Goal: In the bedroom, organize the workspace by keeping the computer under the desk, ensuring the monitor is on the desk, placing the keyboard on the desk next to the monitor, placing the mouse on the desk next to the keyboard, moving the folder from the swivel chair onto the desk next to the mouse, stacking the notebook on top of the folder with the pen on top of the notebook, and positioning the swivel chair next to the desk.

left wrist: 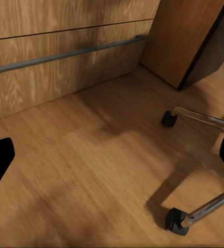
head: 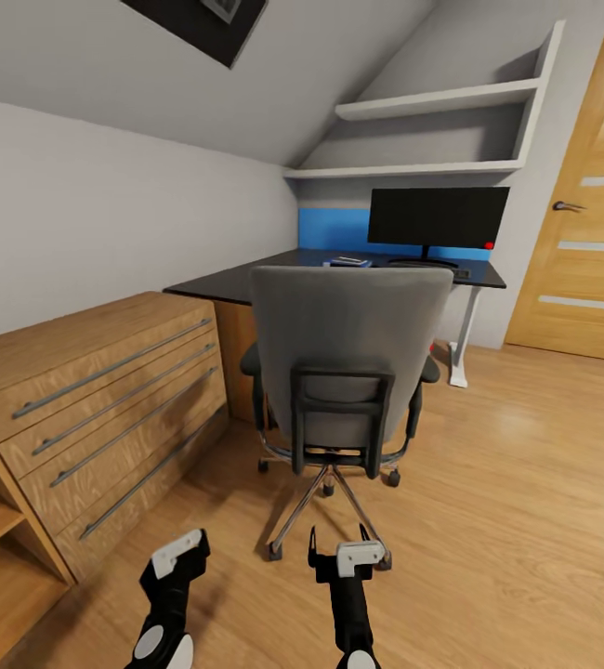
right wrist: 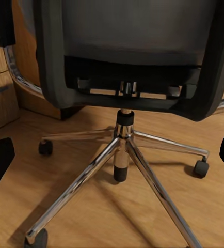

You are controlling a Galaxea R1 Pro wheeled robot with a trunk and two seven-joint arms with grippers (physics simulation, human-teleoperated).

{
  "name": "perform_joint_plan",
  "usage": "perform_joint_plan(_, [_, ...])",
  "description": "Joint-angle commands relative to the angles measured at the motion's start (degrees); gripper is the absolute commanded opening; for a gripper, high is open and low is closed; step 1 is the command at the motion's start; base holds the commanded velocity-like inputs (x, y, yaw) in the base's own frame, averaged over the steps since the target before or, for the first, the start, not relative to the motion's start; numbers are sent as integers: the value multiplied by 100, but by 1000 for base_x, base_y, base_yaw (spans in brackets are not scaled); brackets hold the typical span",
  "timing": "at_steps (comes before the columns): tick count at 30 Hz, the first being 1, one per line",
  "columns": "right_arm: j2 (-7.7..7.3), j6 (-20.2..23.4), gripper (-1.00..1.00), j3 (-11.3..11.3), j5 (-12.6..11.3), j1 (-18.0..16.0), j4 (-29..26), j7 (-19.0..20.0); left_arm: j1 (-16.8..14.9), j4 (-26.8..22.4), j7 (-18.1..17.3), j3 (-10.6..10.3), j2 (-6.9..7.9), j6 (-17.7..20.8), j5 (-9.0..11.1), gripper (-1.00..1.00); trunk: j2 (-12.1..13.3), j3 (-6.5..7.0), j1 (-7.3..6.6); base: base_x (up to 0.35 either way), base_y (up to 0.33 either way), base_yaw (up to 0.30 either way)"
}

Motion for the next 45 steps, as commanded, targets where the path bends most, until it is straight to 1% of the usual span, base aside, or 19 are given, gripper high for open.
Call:
perform_joint_plan(1, [0, -39, 100, 32, -43, -8, 9, -29, -3, 3, 0, -25, 3, -29, 46, 100, -2, -3, -1, -1, 0, -63])
perform_joint_plan(9, [0, -62, 100, 32, -45, -8, 10, -32, -3, 13, -99, -26, -2, -28, 32, 100, -2, 32, -1, 0, 0, -140])
perform_joint_plan(24, [0, -67, 100, 32, -45, -7, 9, -32, -3, 84, -126, -26, -3, -28, 21, 100, -2, 118, -1, 0, 0, -218])
perform_joint_plan(28, [0, -66, 100, 27, -48, -6, 9, -38, -3, 89, -127, -26, -3, -28, -10, 100, -2, 143, -1, 0, 0, -193])
perform_joint_plan(29, [0, -63, 100, 25, -49, -6, 9, -39, -3, 91, -127, -26, -3, -28, -35, 100, -2, 150, -1, 0, 0, -190])
perform_joint_plan(30, [0, -52, 100, 20, -50, -5, 9, -43, -3, 121, -125, -35, -3, -28, -179, 100, -2, 156, -1, 0, 0, -189])
perform_joint_plan(32, [0, -43, 100, 18, -50, -7, 9, -45, -3, 165, -120, -75, -3, -28, -324, 100, -2, 169, -1, 0, 0, -188])
perform_joint_plan(35, [0, -34, 100, 16, -50, -8, 9, -49, -3, 236, -104, -219, -3, -30, -564, 100, -2, 189, -1, 0, 0, -188])
perform_joint_plan(36, [0, -32, 100, 16, -51, -7, 9, -51, -3, 257, -95, -281, -3, -29, -634, 100, -2, 195, -1, 0, 0, -187])
perform_joint_plan(37, [0, -27, 100, 15, -51, -8, 9, -54, -3, 286, -75, -400, -3, -29, -743, 100, -2, 201, -1, 0, 0, -186])
perform_joint_plan(38, [0, -16, 100, 14, -51, -11, 9, -58, -3, 329, -42, -631, -3, -25, -908, 100, -2, 203, -1, 0, 0, -75])
perform_joint_plan(45, [0, -35, 100, 14, -51, -8, 12, -55, -3, 336, -78, -672, -1, -25, -933, 100, -2, 207, -1, 0, 0, -29])
